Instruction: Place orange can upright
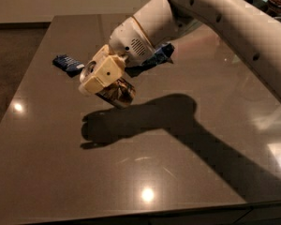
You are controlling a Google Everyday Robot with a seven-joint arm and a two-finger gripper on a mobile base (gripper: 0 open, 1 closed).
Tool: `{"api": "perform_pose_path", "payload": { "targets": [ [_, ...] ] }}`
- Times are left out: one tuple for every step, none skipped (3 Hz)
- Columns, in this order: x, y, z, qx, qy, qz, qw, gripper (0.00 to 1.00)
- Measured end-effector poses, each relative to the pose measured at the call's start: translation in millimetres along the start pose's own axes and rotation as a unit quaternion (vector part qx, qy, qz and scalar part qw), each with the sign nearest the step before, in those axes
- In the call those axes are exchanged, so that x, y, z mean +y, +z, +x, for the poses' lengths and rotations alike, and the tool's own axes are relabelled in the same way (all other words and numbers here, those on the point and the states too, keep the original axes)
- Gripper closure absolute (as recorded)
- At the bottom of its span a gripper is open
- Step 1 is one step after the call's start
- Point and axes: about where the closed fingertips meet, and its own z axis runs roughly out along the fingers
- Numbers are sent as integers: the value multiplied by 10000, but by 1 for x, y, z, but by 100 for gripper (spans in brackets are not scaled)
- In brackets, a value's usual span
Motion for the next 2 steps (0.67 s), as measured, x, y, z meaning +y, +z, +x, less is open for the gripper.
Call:
{"api": "perform_pose_path", "payload": {
  "targets": [
    [-2,2,8,-478,430,30,9979,100],
    [-4,1,14,-937,831,201,9919,100]
  ]
}}
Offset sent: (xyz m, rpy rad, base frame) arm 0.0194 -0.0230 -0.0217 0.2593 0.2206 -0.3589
